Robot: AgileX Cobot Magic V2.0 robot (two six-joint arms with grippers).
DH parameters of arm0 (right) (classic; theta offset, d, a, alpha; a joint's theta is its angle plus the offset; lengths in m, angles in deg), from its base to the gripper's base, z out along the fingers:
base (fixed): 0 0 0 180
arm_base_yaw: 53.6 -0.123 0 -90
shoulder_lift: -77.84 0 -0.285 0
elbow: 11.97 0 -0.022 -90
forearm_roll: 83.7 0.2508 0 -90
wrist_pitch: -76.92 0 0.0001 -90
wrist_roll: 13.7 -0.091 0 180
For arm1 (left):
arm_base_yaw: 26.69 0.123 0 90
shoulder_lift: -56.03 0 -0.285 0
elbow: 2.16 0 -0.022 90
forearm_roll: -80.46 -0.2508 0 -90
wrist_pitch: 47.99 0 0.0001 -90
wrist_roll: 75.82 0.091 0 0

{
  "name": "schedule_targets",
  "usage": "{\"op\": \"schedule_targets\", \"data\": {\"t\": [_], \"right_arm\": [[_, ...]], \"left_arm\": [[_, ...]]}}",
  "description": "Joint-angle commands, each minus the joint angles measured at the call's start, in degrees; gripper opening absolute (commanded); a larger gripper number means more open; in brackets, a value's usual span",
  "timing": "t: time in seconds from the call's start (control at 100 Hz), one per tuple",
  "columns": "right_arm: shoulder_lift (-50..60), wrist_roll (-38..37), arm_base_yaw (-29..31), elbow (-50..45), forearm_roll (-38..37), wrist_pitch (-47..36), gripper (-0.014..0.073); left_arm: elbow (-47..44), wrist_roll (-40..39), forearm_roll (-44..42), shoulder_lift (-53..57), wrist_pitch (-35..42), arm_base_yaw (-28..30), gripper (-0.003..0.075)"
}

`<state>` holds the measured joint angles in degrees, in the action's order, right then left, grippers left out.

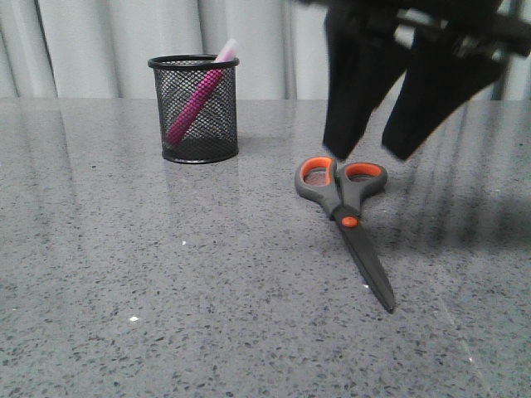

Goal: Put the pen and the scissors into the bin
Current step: 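Lower the right gripper over the scissors' orange handles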

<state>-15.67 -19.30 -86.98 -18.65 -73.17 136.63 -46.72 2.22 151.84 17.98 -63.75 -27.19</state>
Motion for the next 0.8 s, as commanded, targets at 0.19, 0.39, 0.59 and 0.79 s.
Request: {"op": "schedule_targets", "data": {"t": [0.19, 0.39, 0.59, 0.79], "right_arm": [[-1.1, -7.9, -2.7, 1.9, -9.3, -0.8, 0.0341], [-2.3, -12.0, -2.9, 5.3, -11.7, -2.0, 0.0341], [-7.0, -12.9, -5.5, 12.8, -15.3, 3.9, 0.0341], [-8.1, -16.2, -5.5, 13.9, -18.8, 4.9, 0.0341]], "left_arm": [[1.6, -0.6, 1.6, -0.1, 1.5, -0.6, -0.0022], [1.6, -0.6, 1.7, -0.1, 1.5, -0.6, -0.0022], [1.6, -0.6, 1.7, -0.1, 1.5, -0.6, -0.0022], [1.6, -0.6, 1.8, -0.1, 1.5, -0.6, -0.0022]]}}
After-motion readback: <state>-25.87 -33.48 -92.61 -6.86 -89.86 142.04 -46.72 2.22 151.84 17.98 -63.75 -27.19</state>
